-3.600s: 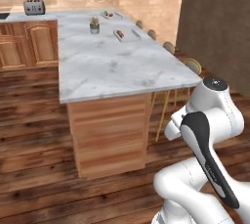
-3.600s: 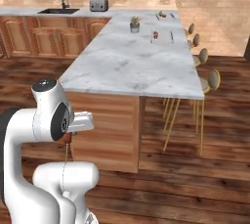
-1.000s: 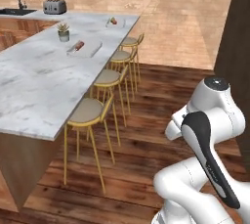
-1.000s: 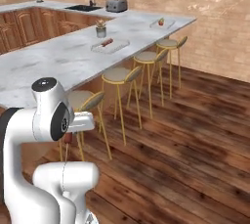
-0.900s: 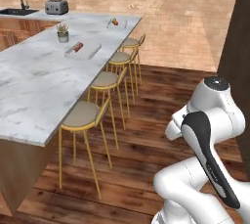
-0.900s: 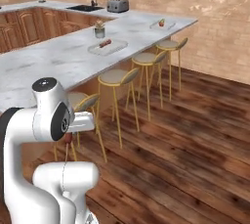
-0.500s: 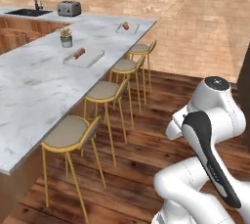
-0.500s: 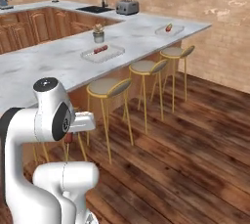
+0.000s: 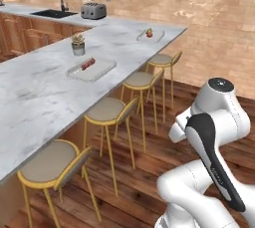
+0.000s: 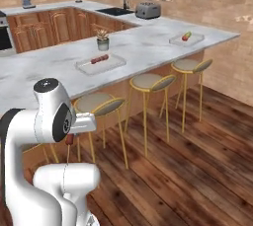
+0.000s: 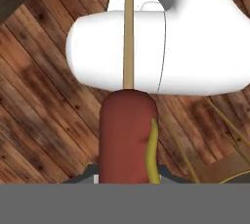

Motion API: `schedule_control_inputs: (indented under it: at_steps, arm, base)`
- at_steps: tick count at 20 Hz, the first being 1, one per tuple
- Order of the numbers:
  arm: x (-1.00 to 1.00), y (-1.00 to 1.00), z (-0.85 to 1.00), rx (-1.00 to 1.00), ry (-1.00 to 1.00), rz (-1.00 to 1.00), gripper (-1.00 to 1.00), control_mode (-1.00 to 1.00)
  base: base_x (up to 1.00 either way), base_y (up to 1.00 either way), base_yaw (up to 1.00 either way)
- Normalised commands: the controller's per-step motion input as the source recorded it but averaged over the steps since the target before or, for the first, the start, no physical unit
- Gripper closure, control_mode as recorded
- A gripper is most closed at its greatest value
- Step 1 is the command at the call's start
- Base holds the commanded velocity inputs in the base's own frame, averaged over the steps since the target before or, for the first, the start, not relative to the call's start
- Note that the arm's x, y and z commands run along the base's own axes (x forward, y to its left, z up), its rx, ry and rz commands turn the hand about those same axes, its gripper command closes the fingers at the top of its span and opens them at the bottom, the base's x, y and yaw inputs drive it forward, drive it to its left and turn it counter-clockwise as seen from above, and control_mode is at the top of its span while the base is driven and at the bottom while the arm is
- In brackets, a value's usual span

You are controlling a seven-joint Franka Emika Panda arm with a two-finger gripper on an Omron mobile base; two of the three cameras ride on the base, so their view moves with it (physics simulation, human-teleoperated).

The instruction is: Place the cold items (peach and lemon wedge) from the fridge in one tupperware on the dining counter. Place the warm items (kebab skewer and hot dog) in the stove area in another tupperware.

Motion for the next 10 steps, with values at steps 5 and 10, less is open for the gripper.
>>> schedule_control_inputs:
  at_steps: [5,10]
  arm:
    - [0.0,0.0,0.0,0.0,0.0,0.0,1.0,1.0]
    - [0.0,0.0,0.0,0.0,0.0,0.0,1.0,1.0]
  base:
    - [0.77,-0.53,0.3]
    - [0.68,-0.45,0.23]
